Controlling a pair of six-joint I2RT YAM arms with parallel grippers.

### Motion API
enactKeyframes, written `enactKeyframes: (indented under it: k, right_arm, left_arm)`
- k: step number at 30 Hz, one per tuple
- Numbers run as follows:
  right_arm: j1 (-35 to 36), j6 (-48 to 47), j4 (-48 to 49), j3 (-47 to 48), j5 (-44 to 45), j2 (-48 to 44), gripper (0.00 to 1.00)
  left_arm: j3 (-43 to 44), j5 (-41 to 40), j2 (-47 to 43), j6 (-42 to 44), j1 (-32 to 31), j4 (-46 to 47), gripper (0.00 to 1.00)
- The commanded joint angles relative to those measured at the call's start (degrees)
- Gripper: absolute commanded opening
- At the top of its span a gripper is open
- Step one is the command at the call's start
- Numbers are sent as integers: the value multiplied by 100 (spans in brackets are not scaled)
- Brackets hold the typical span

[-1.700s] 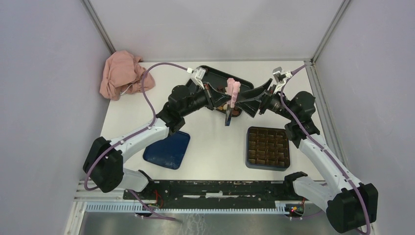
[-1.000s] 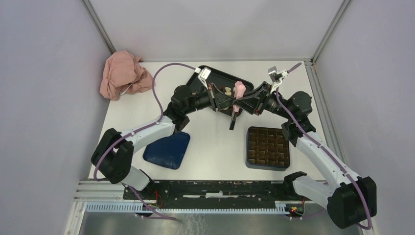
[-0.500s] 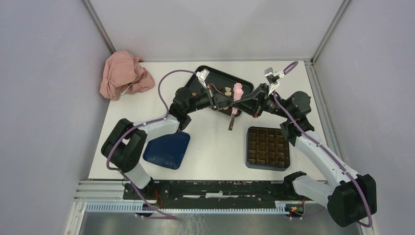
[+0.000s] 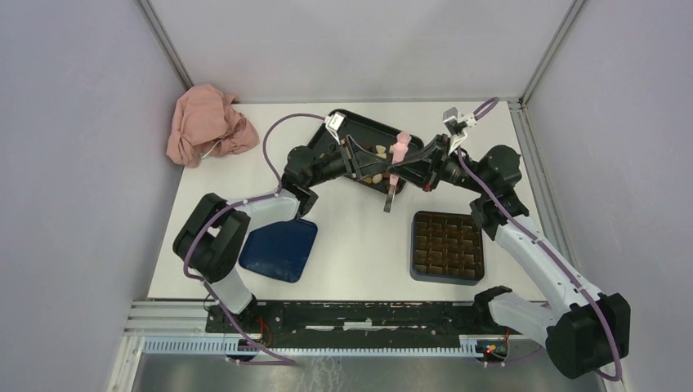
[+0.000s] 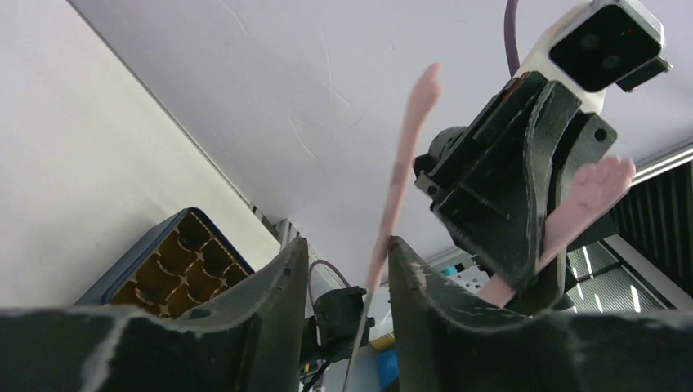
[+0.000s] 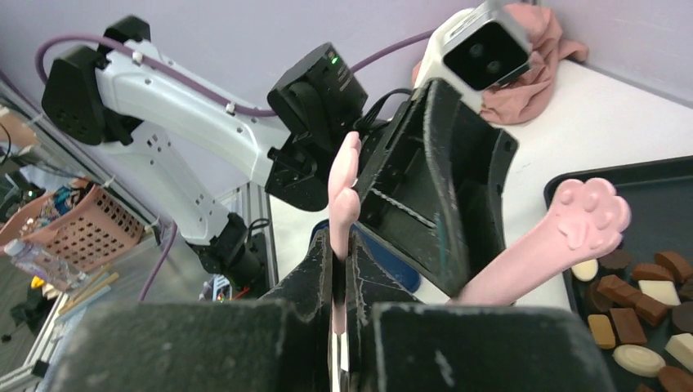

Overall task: Pack the chocolate
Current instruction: Adjust the clamp.

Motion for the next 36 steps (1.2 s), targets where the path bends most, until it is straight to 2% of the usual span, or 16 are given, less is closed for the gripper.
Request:
enactKeyframes:
  k: [1,4,8,11,13,17,18,23,27,30,36]
  right_arm:
    - [-277,698,1037,431,4,2,0]
    - [-442,1066,1280,422,2,13,0]
    - [-602,1547,1595,323,54,51,0]
    - [-655,1939,1757,216,120,110,0]
    - [-652,2259,1932,115,147,181,0]
    - [-646,2678,2118,48,178,348,0]
    - [-636,2717,2116,72,172,383,0]
    - [-526,2819,2098,140,187,450,0]
    - [-436,2872,2105,114,196,502,0]
    - [-386,2922,2128,80,205,556,0]
    - [-280,3065,2338,252,255,702,0]
  left_arm:
    - [-292,-150,-246,-159,285,390,54]
    - [-796,-295,-452,-355,456,909,74]
    - [-1582,-653,-916,-413,706,1706,88]
    - [-1698,-619,-1156,-335,714,2175,99]
    - [-1540,-426,-1101,-438,661,2447,100]
    - [-1259,-293,-583,-1090,613,3762,100]
    - [-1157,-309,-497,-1168,557,3849,100]
    - [-884,-563,-325,-881,173,3741,100]
    - [-786,-812,-401,-262,-145,3199,100]
    - [-859,-1051,-459,72,-322,3251,100]
    - [-680,-1001,-215,-57,-446,3407,100]
